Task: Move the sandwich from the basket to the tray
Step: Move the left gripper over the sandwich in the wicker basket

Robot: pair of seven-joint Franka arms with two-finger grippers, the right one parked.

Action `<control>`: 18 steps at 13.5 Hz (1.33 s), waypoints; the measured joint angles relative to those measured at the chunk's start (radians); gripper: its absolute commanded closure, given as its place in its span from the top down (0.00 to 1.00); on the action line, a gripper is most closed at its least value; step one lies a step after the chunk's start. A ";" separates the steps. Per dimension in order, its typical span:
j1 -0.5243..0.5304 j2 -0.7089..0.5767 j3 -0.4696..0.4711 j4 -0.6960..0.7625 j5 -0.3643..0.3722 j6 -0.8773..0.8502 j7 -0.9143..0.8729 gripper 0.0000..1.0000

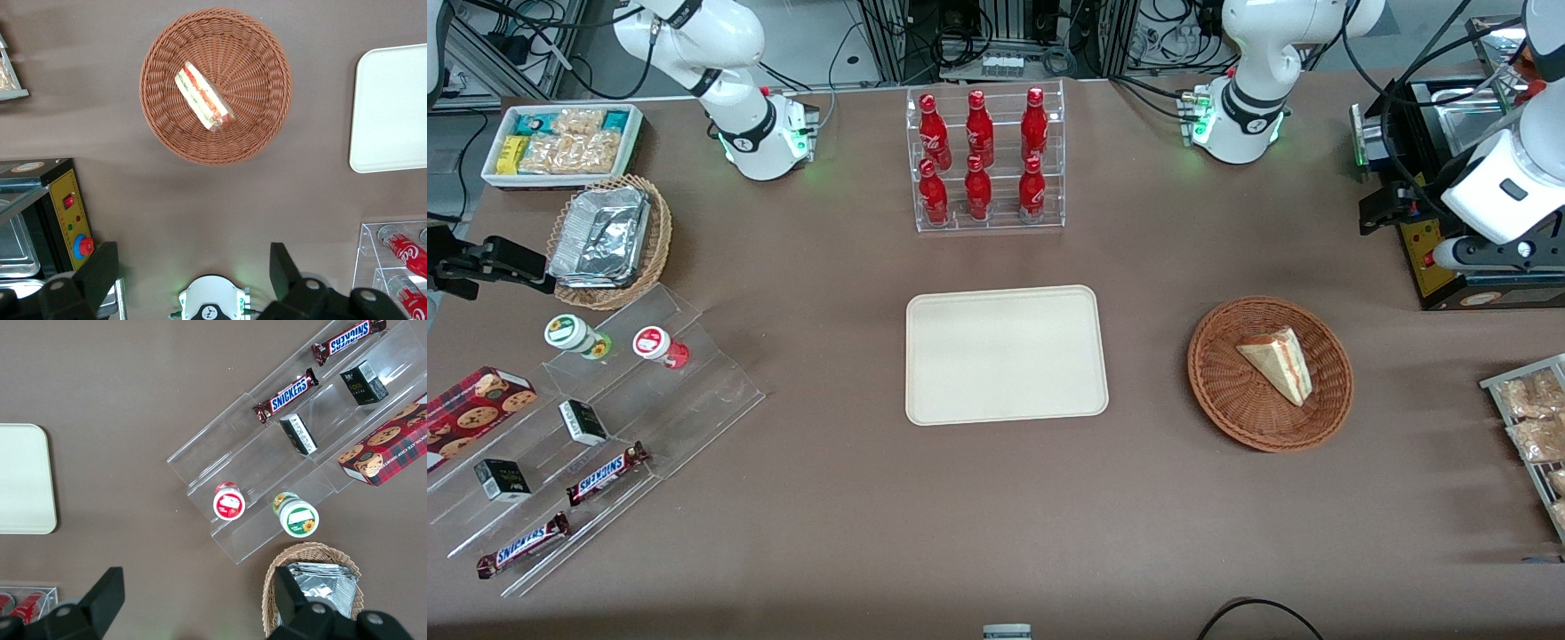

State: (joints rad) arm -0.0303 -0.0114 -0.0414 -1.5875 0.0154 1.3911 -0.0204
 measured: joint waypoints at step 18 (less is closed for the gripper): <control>-0.003 0.016 0.001 -0.337 0.000 0.385 -0.009 1.00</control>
State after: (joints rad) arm -0.0330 0.0049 -0.0405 -1.9241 0.0154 1.7761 -0.0298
